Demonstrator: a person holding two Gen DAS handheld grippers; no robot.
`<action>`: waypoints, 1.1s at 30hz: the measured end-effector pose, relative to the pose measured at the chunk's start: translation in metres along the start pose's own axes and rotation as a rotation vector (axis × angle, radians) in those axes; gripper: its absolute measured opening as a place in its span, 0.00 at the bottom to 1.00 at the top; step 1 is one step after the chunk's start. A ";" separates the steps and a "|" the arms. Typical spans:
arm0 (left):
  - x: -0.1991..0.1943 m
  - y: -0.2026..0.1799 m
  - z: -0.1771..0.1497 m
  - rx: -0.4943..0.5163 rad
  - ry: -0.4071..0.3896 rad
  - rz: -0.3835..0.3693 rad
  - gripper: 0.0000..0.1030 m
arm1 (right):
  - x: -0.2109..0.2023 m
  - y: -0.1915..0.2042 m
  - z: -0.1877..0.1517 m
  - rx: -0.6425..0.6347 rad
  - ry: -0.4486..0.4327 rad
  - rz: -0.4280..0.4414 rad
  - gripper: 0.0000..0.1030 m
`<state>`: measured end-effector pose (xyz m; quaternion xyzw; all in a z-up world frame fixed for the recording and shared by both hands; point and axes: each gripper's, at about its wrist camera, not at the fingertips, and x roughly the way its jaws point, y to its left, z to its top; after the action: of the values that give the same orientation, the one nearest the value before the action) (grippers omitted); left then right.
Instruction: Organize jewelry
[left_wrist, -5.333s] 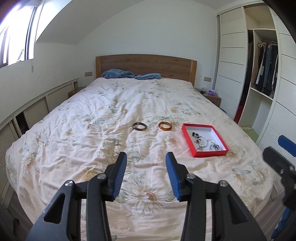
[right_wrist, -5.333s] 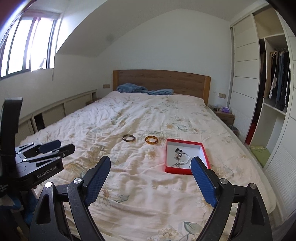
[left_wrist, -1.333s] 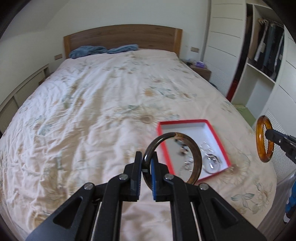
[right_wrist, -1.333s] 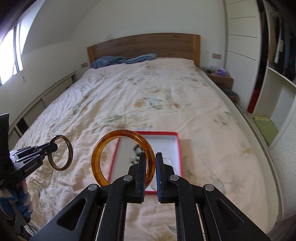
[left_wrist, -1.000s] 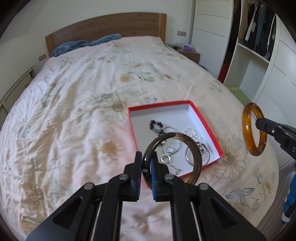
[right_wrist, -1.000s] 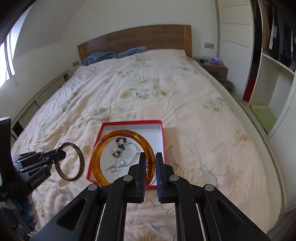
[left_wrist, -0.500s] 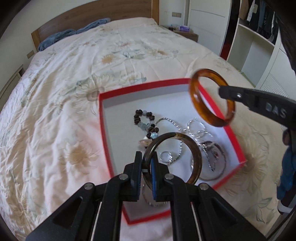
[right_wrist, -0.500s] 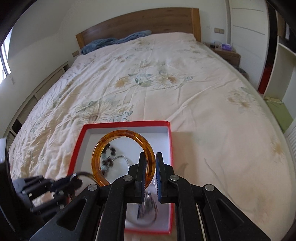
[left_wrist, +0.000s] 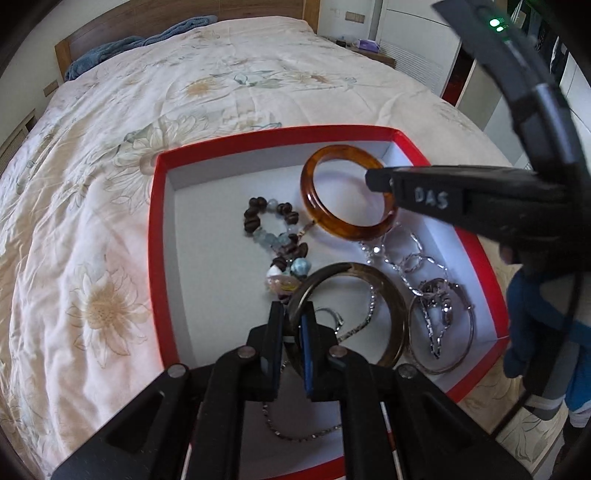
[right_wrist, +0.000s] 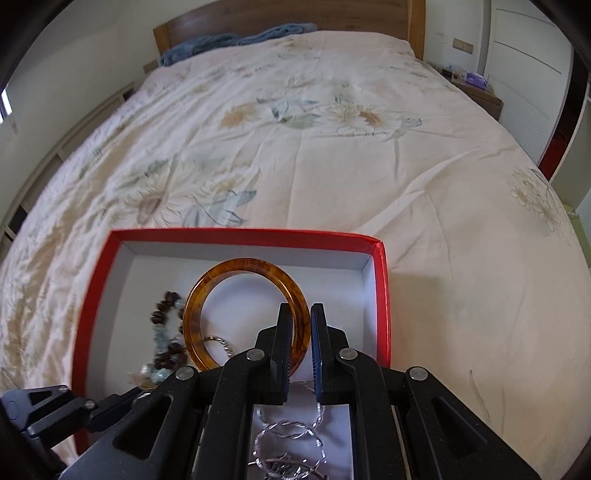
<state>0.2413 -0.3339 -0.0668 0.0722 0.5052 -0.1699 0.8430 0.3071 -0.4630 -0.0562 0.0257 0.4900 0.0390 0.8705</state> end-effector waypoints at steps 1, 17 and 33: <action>0.000 0.000 0.000 -0.001 -0.003 -0.002 0.08 | 0.002 0.000 0.000 -0.006 0.004 -0.007 0.09; -0.015 0.004 0.001 -0.024 -0.042 -0.064 0.32 | -0.015 -0.009 -0.008 0.020 0.000 -0.014 0.29; -0.129 0.031 -0.035 -0.076 -0.133 -0.048 0.43 | -0.152 0.027 -0.078 0.051 -0.118 -0.065 0.51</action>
<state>0.1676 -0.2673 0.0273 0.0166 0.4560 -0.1751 0.8724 0.1607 -0.4493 0.0349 0.0343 0.4394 -0.0034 0.8976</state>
